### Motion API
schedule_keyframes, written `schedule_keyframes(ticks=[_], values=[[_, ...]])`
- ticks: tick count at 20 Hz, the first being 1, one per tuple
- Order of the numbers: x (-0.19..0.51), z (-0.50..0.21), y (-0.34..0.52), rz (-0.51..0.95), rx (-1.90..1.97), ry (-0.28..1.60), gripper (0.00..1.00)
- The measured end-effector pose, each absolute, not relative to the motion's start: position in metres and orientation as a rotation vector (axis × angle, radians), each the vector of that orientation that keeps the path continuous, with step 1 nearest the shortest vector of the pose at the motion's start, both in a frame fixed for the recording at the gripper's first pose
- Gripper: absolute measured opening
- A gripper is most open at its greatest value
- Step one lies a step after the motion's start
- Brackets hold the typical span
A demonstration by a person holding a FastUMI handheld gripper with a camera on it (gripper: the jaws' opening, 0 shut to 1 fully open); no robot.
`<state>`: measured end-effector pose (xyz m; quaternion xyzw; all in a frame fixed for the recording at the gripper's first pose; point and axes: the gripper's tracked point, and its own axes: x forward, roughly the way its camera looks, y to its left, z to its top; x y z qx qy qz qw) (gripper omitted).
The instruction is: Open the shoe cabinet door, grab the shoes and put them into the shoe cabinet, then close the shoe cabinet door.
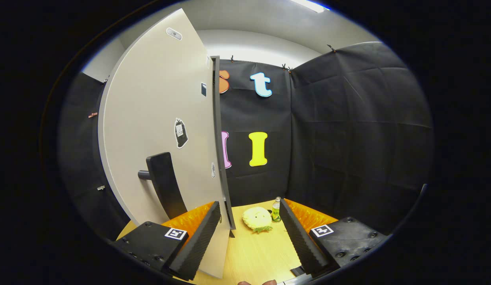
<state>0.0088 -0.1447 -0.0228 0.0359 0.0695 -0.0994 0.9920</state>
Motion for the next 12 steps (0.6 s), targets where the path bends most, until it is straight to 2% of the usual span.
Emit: schedule_keyframes(ticks=[12], values=[[0.03,-0.034,-0.074,-0.093,0.098,0.146,0.98]])
